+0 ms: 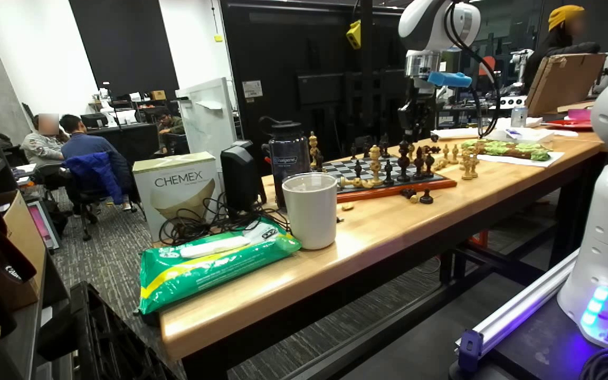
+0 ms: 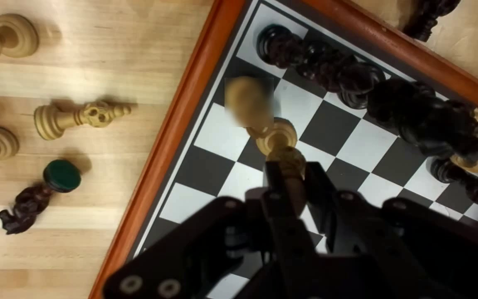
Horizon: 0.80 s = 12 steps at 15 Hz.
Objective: Pick up the white bishop and put it on the chess board next to the white rook
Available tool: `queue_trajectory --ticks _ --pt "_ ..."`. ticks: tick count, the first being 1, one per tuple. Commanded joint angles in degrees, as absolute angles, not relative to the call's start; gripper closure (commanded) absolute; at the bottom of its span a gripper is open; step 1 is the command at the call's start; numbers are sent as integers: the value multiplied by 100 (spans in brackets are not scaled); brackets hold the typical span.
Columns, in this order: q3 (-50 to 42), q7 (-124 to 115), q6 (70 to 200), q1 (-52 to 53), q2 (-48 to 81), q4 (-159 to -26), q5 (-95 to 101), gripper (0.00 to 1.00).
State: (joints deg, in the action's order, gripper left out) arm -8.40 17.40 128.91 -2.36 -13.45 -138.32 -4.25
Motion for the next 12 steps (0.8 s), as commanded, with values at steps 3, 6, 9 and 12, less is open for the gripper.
queue_trajectory --ticks 3,6,9,12 --pt "-861 2155 12841 -172 -1305 -13904 -879 95" --pt "-853 2299 12904 -176 -1271 -13928 -998 95" --pt "-846 2343 12888 -188 -1250 -13926 -1013 95" --pt "-853 2366 12846 -188 -1248 -13917 -1039 56"
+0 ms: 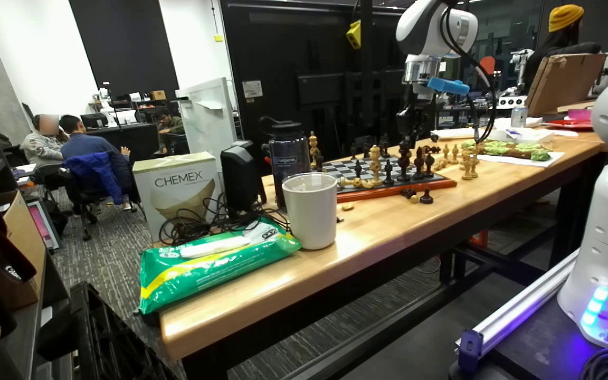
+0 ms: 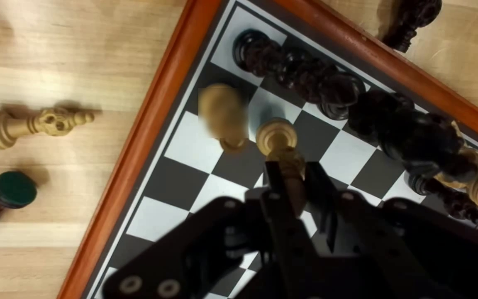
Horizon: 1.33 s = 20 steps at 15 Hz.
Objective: Pick up the white bishop and put it on the chess board next to the white rook
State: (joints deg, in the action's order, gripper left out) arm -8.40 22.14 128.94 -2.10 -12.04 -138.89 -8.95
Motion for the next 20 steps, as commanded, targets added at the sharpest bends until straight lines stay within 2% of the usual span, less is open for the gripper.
queue_trajectory --ticks 1,8,9,20 --pt "-852 2362 12849 -190 -1248 -13918 -1035 52" --pt "-838 2275 12880 -220 -1325 -13911 -953 5" --pt "-826 2227 12903 -234 -1362 -13912 -894 1" --pt "-716 1121 13129 -493 -1851 -13927 319 0"
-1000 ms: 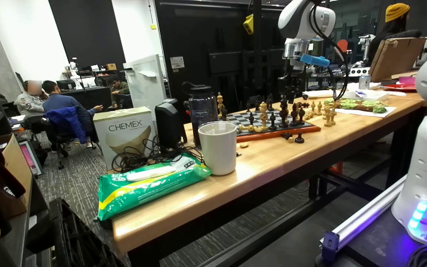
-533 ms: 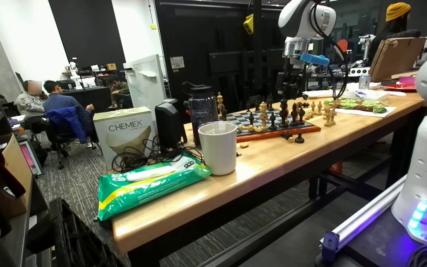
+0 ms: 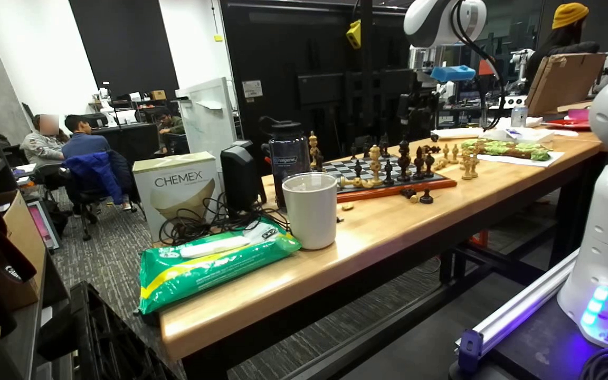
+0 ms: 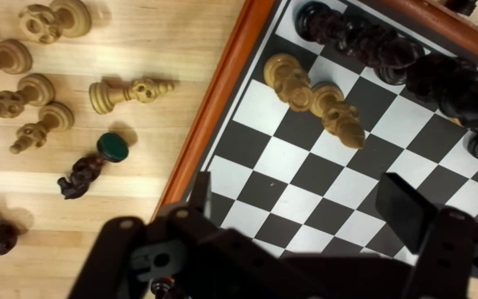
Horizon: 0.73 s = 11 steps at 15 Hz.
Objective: Pick up the white bishop and put it on the chess board next to the white rook
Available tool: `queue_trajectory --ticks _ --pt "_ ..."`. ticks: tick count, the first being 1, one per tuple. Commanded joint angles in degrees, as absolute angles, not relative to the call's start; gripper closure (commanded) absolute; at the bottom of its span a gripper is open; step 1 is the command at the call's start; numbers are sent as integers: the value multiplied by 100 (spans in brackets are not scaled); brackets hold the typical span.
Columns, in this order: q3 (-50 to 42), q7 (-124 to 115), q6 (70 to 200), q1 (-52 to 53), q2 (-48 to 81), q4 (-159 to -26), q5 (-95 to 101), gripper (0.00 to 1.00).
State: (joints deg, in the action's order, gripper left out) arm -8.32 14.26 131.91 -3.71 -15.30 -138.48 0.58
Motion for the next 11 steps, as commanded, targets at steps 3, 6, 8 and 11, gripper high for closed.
queue_trajectory --ticks 3,6,8,11 --pt "-691 874 12796 -533 -2062 -13875 434 0" --pt "-721 847 12191 -497 -2314 -13770 304 0" --pt "-772 958 12494 -466 -2079 -13770 280 0" --pt "-771 959 12512 -465 -2040 -13782 279 0"
